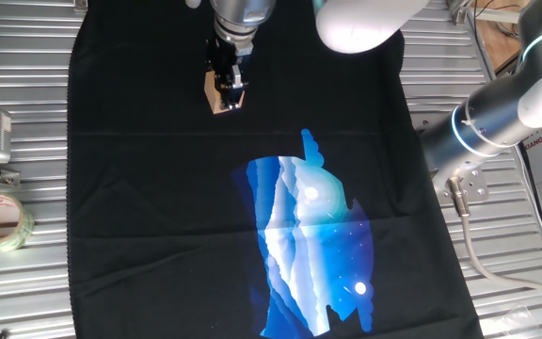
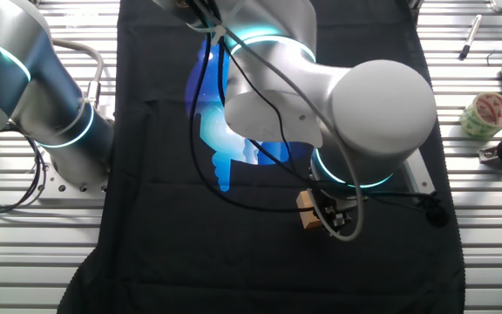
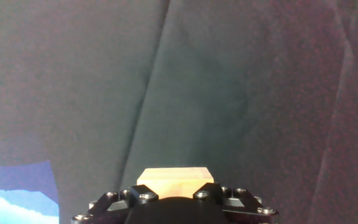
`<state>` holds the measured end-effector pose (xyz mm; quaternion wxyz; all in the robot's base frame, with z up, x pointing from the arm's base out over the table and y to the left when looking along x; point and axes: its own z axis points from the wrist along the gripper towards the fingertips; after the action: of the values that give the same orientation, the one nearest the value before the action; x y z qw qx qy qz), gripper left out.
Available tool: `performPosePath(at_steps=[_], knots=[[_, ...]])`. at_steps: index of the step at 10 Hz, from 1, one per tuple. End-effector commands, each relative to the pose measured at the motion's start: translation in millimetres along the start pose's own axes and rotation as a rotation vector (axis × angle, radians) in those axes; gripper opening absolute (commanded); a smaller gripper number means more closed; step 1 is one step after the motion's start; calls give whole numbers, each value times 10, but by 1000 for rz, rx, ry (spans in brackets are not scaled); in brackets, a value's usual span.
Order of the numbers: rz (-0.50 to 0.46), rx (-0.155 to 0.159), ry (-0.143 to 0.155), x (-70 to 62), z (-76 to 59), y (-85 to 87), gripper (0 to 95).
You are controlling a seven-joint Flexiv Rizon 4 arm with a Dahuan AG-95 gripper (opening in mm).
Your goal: Pick up the small block on the left and move it to the right
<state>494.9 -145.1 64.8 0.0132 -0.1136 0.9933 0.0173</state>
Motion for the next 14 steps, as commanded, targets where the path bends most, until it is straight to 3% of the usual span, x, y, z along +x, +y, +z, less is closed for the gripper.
performPosePath(at_steps=[1,6,8,14], knots=[[46,-6,0,0,3,-3,0],[102,-17,1,1,-10,32,0],[139,-8,1,-31,8,163,0],[195,2,4,-43,-25,332,0]])
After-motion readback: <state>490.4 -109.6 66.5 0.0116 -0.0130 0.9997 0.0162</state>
